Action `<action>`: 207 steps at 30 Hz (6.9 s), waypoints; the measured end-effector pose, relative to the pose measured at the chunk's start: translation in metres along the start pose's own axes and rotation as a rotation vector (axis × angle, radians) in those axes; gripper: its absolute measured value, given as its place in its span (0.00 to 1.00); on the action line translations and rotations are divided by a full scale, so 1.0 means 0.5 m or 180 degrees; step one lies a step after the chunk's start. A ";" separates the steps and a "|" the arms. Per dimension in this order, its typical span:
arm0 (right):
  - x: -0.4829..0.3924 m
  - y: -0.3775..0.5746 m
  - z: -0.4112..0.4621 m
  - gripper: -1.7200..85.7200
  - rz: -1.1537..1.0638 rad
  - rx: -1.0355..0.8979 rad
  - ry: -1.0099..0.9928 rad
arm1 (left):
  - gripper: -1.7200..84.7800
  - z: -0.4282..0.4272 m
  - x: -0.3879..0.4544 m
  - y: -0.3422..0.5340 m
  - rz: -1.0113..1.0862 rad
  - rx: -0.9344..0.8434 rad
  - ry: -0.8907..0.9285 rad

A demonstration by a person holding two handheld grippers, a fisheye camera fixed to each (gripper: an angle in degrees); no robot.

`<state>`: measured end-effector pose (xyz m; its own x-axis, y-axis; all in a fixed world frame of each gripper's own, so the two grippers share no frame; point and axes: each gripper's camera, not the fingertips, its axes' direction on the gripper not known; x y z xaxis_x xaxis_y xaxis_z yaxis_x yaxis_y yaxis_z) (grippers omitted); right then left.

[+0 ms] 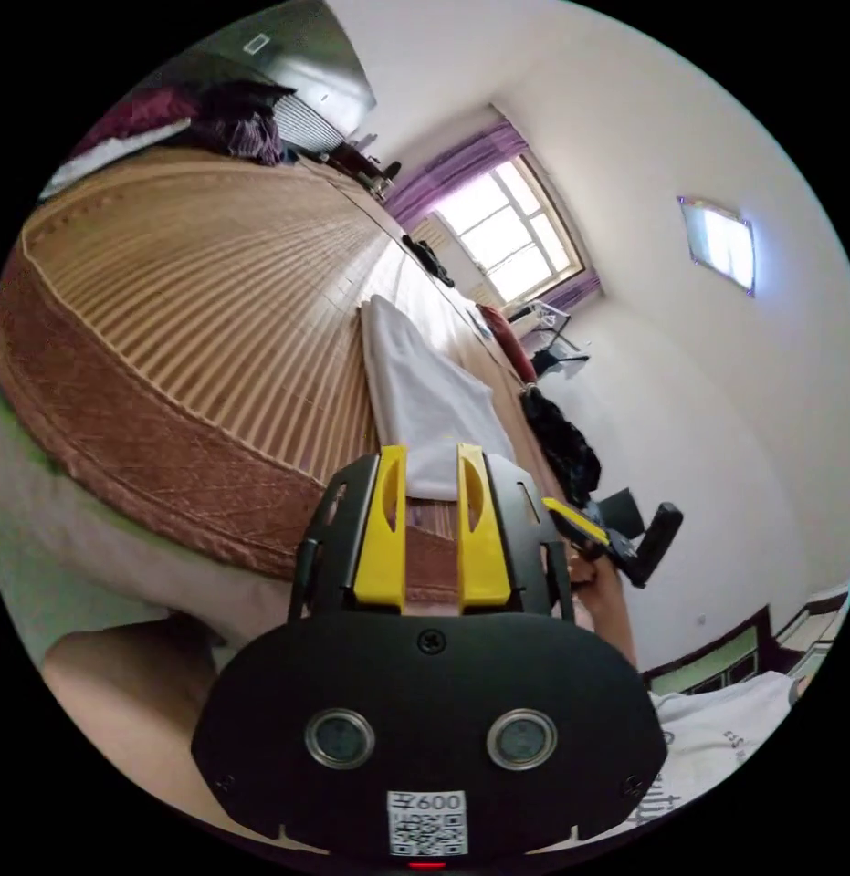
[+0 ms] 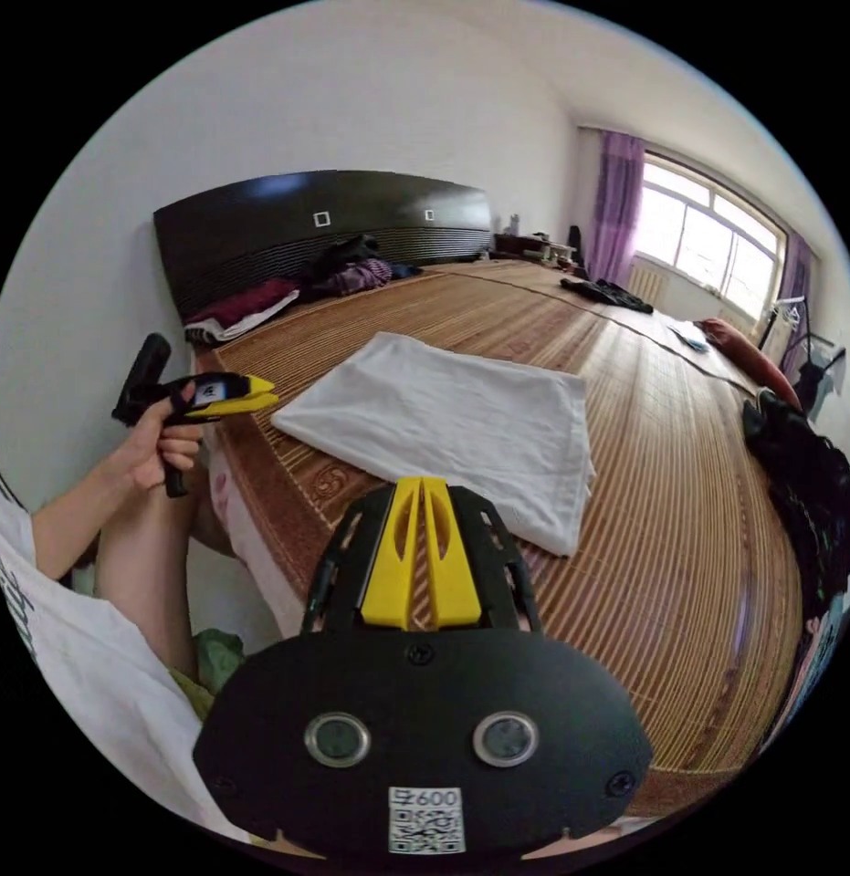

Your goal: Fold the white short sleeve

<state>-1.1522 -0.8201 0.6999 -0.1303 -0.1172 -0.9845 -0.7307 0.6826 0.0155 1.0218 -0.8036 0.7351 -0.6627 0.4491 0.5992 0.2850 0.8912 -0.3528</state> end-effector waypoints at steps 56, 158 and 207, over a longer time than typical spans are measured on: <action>0.094 0.686 -0.169 0.01 -0.0062 0.0256 -0.0680 | 0.03 0.609 0.691 0.225 0.1750 -0.1069 -0.0792; 0.370 0.026 -0.174 0.01 0.0683 0.0253 0.0740 | 0.15 -0.329 -0.013 1.529 0.4135 0.0034 -0.2432; 0.035 0.752 -0.249 0.01 -0.2493 0.0269 0.0308 | 0.16 -0.537 -0.509 1.830 0.4693 -0.0591 -0.2585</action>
<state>-1.5127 -0.6555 0.7103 0.3400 -0.6455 -0.6839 -0.5811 0.4276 -0.6924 1.6371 -0.0853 0.4530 0.0799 0.7506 -0.6559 0.9721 -0.2042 -0.1153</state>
